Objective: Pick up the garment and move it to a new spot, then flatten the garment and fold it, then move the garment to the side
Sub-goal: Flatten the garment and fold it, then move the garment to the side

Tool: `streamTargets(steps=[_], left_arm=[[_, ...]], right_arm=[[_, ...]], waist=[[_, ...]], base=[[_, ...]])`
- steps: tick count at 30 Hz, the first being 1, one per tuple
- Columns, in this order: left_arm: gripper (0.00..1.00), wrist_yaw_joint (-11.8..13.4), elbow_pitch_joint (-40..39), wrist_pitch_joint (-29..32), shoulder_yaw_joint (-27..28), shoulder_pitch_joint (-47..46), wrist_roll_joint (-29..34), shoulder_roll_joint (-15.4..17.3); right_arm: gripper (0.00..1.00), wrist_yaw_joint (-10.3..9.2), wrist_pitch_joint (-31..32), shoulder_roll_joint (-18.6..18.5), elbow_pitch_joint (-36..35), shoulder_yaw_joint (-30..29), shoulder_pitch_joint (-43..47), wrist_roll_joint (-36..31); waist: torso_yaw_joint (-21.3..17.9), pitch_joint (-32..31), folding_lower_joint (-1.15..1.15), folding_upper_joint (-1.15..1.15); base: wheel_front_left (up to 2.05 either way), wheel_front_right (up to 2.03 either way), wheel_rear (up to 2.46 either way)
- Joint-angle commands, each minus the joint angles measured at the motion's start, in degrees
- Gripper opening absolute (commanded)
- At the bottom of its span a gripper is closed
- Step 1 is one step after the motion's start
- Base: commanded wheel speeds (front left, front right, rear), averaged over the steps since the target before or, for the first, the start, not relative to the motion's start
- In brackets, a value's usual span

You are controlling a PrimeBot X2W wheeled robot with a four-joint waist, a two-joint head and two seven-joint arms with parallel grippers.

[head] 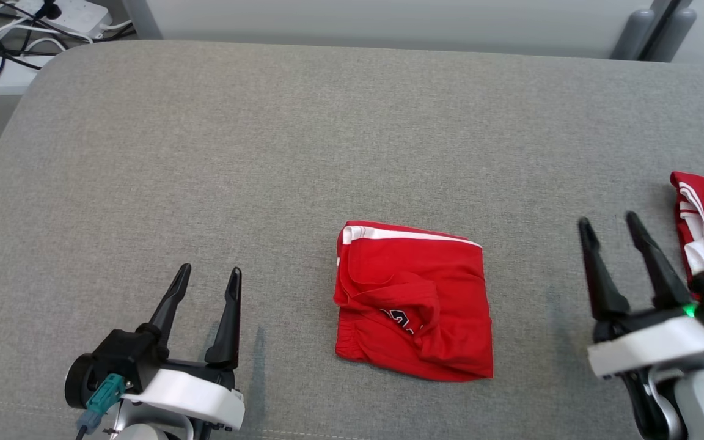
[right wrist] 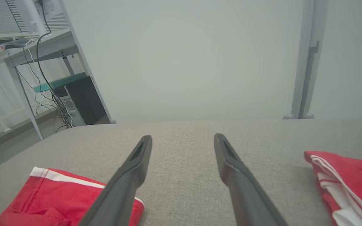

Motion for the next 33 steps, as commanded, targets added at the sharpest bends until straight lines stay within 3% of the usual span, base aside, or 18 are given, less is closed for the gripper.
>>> streamTargets(steps=[1,8,20,29,33], left_arm=[[1.0,0.5,-1.6,-0.7,2.4,-1.5,0.6,1.5],[1.0,1.2,-1.8,-0.5,3.0,-0.8,0.3,2.1],[1.0,2.4,-2.9,-0.2,3.3,0.8,-0.1,2.6],[1.0,2.3,-3.2,-0.1,2.6,0.0,-0.1,2.2],[1.0,2.1,-2.9,-0.2,2.2,-0.8,-0.1,1.6]], right_arm=[[1.0,0.0,-0.7,0.2,-2.6,-1.6,2.3,-4.6],[1.0,0.0,-0.7,1.5,-1.2,-3.4,6.8,-11.0],[1.0,0.0,-0.7,3.2,-1.3,-3.5,8.7,-11.4],[1.0,0.0,-0.7,2.8,5.4,3.2,5.1,-5.9],[1.0,0.0,2.5,2.7,9.8,8.0,2.4,-1.2]], waist=[[-0.4,-0.1,0.0,0.0],[-1.2,-1.0,0.0,0.0],[-1.7,-2.5,0.0,0.0],[-0.1,-1.7,0.0,0.0],[1.5,-0.6,0.0,0.0]], base=[[0.0,0.0,0.0],[0.0,0.0,0.0],[0.0,0.0,0.0],[0.0,0.0,0.0],[0.0,0.0,0.0]])
